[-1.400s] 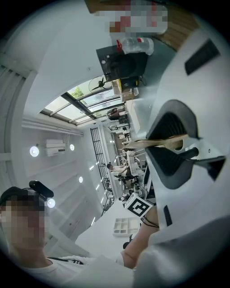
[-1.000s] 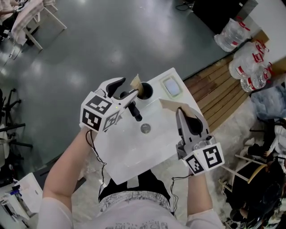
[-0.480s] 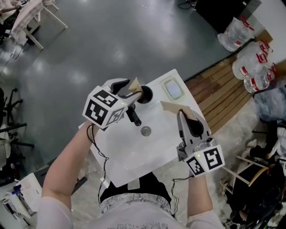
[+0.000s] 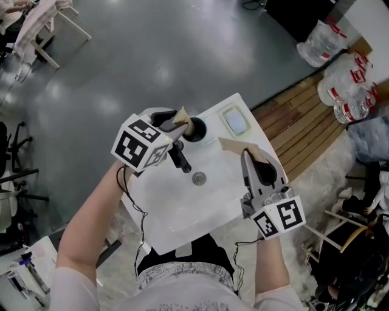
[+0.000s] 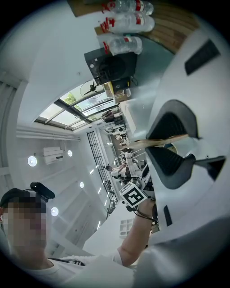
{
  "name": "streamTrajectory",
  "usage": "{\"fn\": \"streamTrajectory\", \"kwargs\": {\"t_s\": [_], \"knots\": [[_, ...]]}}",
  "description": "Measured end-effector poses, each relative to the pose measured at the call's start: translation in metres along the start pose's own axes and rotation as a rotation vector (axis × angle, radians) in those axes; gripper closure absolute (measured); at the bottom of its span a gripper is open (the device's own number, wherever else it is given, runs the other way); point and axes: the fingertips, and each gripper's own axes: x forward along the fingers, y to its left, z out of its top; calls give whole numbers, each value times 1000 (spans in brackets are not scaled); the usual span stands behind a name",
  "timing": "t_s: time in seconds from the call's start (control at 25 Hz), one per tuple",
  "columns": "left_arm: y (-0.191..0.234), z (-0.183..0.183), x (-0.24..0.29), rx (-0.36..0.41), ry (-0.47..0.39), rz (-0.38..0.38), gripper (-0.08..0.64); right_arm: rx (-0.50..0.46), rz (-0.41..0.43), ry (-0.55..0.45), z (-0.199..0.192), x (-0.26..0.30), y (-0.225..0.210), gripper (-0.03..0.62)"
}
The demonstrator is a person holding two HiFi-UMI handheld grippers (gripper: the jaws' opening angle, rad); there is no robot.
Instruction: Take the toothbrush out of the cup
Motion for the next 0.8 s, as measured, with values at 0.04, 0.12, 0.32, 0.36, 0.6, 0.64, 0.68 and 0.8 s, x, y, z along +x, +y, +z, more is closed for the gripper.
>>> {"fn": "streamTrajectory", "kwargs": {"t_s": [0.04,0.12,0.32,0.36,0.6,0.64,0.68,0.8], "knots": [[0,0,0,2,4,-2,375,1,-1,0,0,0,0,529],[0,0,0,7,10,-7,395,2,-2,2,-1,0,-1,529],[-1,0,1,23,26,-16,437,5,-6,3,-2,0,-2,529],[-1,0,2,25,28,-17,443,5,-7,4,-2,0,-3,529],[1,1,3,26,28,-14,464,2,-10,4,-2,-1,-2,529],[0,2,4,28,27,-13,470,2,-11,5,-2,-1,-3,529],[0,2,4,28,27,-12,472,1,-13,5,-2,-2,-4,529],[-1,2,3,25,23,-11,479,0,-19,4,-1,-4,-4,529]]}}
